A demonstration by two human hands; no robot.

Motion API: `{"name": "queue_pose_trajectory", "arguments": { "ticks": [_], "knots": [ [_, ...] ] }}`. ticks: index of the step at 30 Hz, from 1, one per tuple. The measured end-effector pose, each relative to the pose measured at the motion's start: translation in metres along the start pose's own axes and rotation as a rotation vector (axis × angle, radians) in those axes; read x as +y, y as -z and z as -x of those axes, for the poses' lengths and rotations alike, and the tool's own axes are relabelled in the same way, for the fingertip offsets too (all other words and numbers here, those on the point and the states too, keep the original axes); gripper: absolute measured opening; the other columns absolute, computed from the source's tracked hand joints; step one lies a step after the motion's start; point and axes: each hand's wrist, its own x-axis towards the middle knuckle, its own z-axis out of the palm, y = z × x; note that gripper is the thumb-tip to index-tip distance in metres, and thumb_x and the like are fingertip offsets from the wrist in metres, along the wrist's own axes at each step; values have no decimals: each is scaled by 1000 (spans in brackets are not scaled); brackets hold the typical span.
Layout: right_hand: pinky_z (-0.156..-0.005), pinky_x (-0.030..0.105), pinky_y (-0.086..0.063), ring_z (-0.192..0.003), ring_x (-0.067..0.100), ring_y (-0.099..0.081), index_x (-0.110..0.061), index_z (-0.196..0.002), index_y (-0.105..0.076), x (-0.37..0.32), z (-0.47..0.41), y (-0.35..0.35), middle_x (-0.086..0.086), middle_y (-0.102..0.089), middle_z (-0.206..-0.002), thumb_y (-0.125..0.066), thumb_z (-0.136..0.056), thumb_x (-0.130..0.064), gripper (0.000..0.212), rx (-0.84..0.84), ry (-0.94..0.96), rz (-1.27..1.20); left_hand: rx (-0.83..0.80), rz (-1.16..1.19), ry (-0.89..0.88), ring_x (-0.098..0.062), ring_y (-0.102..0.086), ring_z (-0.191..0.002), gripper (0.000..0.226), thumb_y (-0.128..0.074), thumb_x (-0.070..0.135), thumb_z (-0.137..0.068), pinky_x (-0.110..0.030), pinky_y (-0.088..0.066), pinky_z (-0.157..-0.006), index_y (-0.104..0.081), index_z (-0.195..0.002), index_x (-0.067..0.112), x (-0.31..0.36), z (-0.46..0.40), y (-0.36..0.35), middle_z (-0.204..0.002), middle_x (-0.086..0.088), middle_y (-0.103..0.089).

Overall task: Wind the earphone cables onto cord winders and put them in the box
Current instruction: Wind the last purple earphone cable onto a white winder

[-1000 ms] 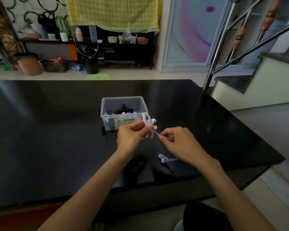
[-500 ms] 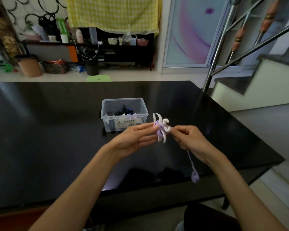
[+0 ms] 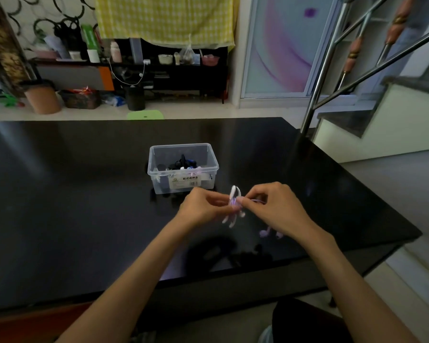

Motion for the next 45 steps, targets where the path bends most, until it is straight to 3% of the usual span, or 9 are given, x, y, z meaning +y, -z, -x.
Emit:
{"name": "queue_pose_trajectory", "arguments": {
  "ticks": [5,10,16,21,25,30,33,40,45],
  "knots": [
    [-43,17,-38,-47,5,-49,-20,-78,-75,13,0,11,-7,-60,-54,-72,-74,-46,26,-222,4,-240,-481,-8,196,-7,-69,-93,33,-71,30,-80,-21,-54,-79,-69,-112,24,14,8,24,-102,3,-73],
    [-65,24,-44,-70,17,-50,-23,-69,-72,17,-4,7,12,-60,-79,-68,-64,-53,31,-423,-47,-468,-633,228,151,-16,-67,-96,30,-66,21,-79,-27,-52,-89,-71,-109,19,13,13,33,-104,-5,-72],
    [-42,15,-27,-48,5,-31,-10,-88,-62,9,-18,-11,0,-38,-59,-53,-91,-29,22,-197,-151,-1047,-275,703,93,-12,-71,-89,29,-64,23,-74,-21,-56,-79,-72,-102,19,20,10,18,-100,-4,-73],
    [-38,15,-31,-43,4,-39,-6,-98,-67,4,-20,-21,0,-49,-58,-55,-94,-24,22,103,-199,-661,53,966,149,-8,-70,-88,28,-65,20,-85,-16,-56,-76,-68,-112,14,16,2,-12,-102,-2,-73],
    [-74,37,-55,-78,14,-67,-21,-94,-74,8,-22,-30,-3,-72,-80,-57,-90,-40,26,197,-91,-149,295,1058,148,-11,-71,-85,23,-69,14,-81,-17,-57,-68,-70,-104,9,14,1,-20,-96,-6,-74],
    [-77,44,-54,-87,24,-65,-28,-101,-68,3,-16,-34,1,-70,-91,-53,-91,-37,20,132,-35,213,540,602,27,-8,-68,-93,15,-78,25,-75,-26,-53,-85,-73,-88,27,3,-1,-28,-88,6,-74],
    [-85,38,-51,-87,18,-64,-29,-102,-69,-2,-12,-25,-2,-70,-90,-51,-93,-35,20,142,-12,288,573,192,-78,4,-65,-84,8,-75,36,-77,-22,-49,-78,-74,-85,36,2,2,-27,-81,15,-73],
    [-73,33,-56,-76,7,-63,-33,-88,-73,7,-7,0,-7,-68,-80,-70,-79,-40,12,-82,31,265,42,-283,29,1,-63,-80,27,-76,41,-74,-19,-49,-71,-74,-99,30,4,-3,-8,-80,13,-71],
    [-62,16,-54,-68,4,-64,-20,-81,-76,7,-2,15,3,-73,-83,-78,-74,-21,8,-377,0,-61,-575,-138,305,-9,-66,-85,30,-69,20,-84,-18,-53,-83,-68,-114,17,15,5,2,-93,-2,-70]
  ]
}}
